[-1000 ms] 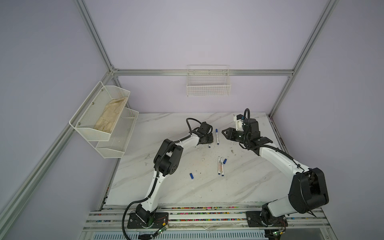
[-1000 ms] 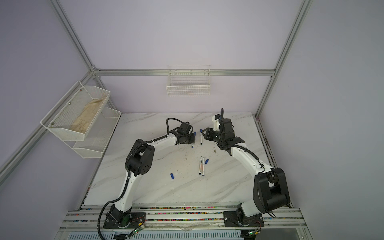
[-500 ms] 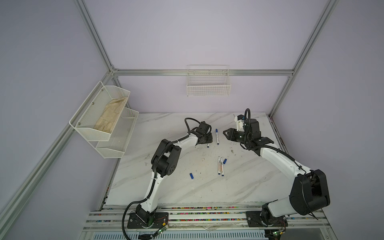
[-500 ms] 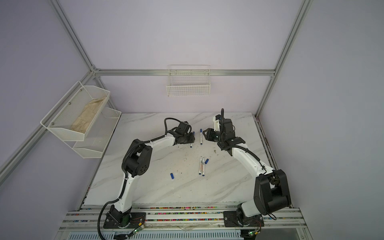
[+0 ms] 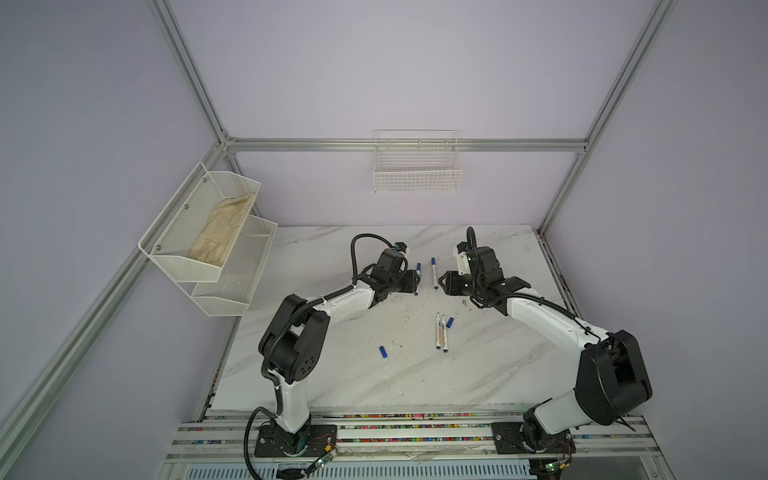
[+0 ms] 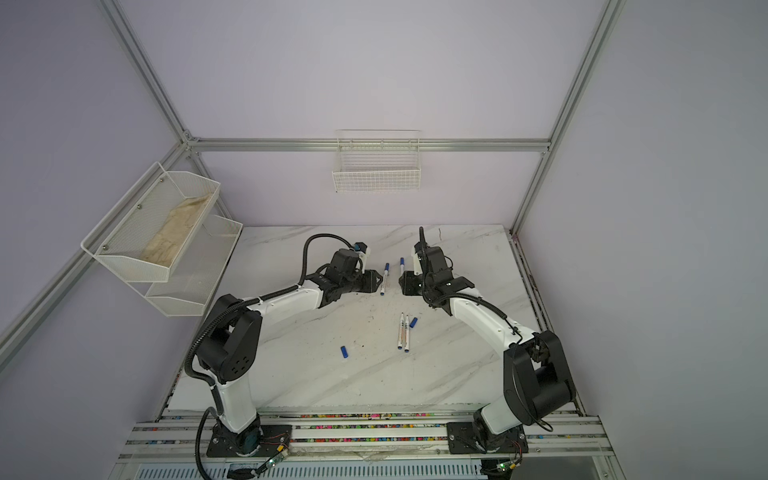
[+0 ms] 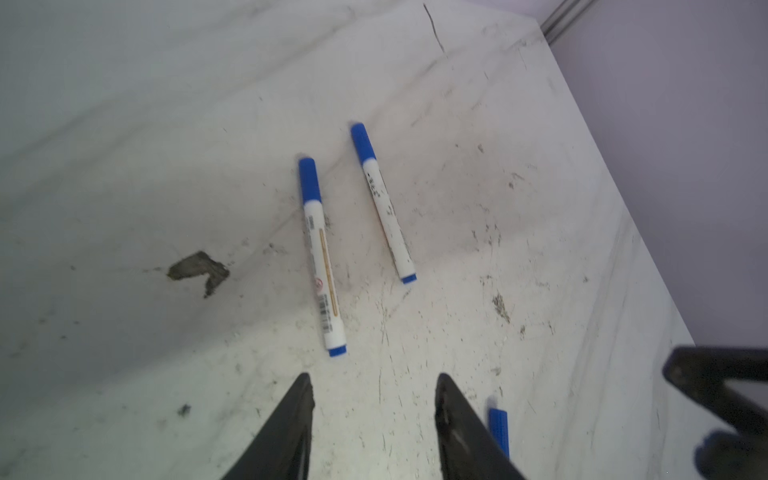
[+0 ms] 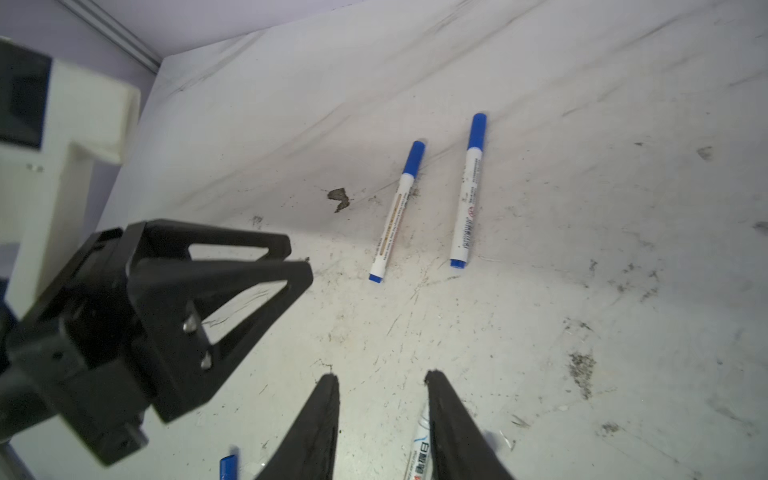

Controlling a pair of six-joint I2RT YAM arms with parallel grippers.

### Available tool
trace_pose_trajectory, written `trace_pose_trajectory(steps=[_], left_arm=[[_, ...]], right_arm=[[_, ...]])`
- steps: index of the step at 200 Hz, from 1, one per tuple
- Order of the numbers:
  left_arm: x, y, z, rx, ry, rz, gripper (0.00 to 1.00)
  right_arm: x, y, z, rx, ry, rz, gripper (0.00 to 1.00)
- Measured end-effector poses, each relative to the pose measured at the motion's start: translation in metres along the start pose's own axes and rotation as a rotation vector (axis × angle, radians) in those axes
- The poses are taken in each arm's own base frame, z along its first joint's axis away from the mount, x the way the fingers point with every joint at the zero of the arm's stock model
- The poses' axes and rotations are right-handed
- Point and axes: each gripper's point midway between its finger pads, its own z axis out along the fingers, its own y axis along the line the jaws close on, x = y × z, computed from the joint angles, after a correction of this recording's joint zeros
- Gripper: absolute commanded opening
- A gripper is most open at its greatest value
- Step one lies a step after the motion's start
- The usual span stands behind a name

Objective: Insert the pens into the pen caps
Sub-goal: 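Move the left gripper to a loose uncapped white marker and grasp it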

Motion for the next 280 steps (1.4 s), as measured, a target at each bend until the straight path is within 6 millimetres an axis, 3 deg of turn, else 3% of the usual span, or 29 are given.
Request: trace_pose_trajectory(steps=[41,62,82,111,171,280], left_arm=[[0.064,-0.071,0.003,0.125,0.135,0.27,0.61],[0.086,-0.085,0.002,0.141,0.185,0.372,0.64],[0.106,-0.076,0.008,0.096,0.245,0.431,0.64],[0.136,-0.055,0.019,0.019,0.338,0.479,0.64],[0.14,-0.052,0.022,-0.021,0.358,0.525,0.63],[0.15,-0.024,0.003,-0.161,0.469,0.541,0.4]], right_arm=[[-0.016,-0.048,-0.003,0.106,-0.043,0.138,0.39],[-0.023,-0.07,-0.006,0.142,-0.063,0.201,0.38],[-0.023,-0.082,-0.008,0.156,-0.069,0.235,0.38],[-0.014,-0.083,-0.008,0.151,-0.052,0.246,0.38],[-0.021,-0.079,-0.014,0.125,-0.08,0.243,0.38],[-0.02,-0.078,-0.014,0.121,-0.079,0.244,0.38]])
